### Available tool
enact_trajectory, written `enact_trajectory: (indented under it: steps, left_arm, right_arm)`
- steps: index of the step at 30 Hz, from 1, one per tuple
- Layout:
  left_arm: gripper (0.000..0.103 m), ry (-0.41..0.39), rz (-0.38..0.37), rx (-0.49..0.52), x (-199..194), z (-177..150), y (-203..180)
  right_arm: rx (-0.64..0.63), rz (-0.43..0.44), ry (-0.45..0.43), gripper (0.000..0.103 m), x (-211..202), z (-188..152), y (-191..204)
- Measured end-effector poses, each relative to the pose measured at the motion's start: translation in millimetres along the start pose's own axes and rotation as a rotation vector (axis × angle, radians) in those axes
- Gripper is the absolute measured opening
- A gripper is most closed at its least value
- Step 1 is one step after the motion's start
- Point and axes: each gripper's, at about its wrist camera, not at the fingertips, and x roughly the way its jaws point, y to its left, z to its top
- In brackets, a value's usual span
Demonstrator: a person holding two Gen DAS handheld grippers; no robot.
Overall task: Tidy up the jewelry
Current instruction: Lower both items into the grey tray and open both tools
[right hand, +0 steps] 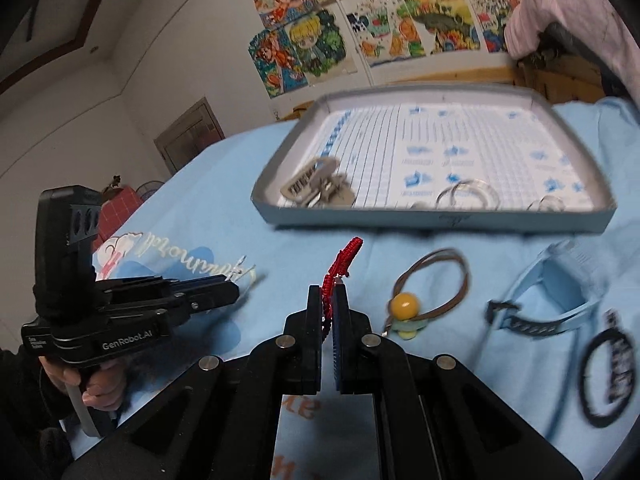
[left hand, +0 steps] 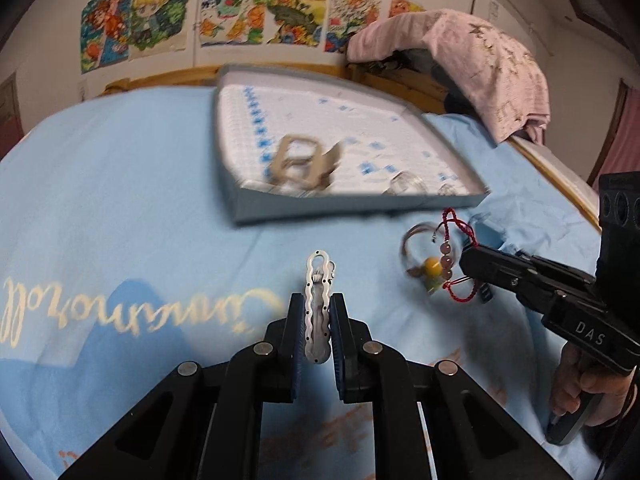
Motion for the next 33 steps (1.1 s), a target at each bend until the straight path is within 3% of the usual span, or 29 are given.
enact_trajectory:
  steps: [6,11,14,18,25,32,33]
  left_arm:
    - [0.012,-0.078,-0.032,-0.006,11.4,28.5,-31.4]
    - [0.012,-0.114,-0.056,-0.013,47.4,65.5,-59.2]
    - [0.012,-0.090,-0.043,-0.012,78.0,84.6,-67.6]
    - [0.012,-0.039,-0.025,-0.029,104.9,96.1,-67.4]
    - [0.012,-0.032,-0.023,-0.044,116.4,87.5,-65.0]
    - [0.012,-0.057,-0.018,-0.058,108.1,80.4,-67.2]
    - [0.013,-0.061,-0.020,-0.058,105.7,79.3,-68.0]
  right_arm:
    - [-0.109,-0.108,-0.026,0.004,-39.8,33.6,-21.3]
    - [-0.138,-0.189,-0.026,0.004,-34.7,73.6,-60.5]
    - [-0.070,-0.158,-0.005,0.004,-13.5,92.0,-87.8]
    - [-0.007,-0.147,0.006,0.004,17.2,93.3,-105.9]
    - [-0.039,-0.168,0.060,0.005,44.9,81.0,-108.3]
    - [0.007,-0.188,0.038,0.006,29.7,78.0,-119.8]
    - [0.011,-0.192,0.035,0.010,28.1,77.6,-121.6]
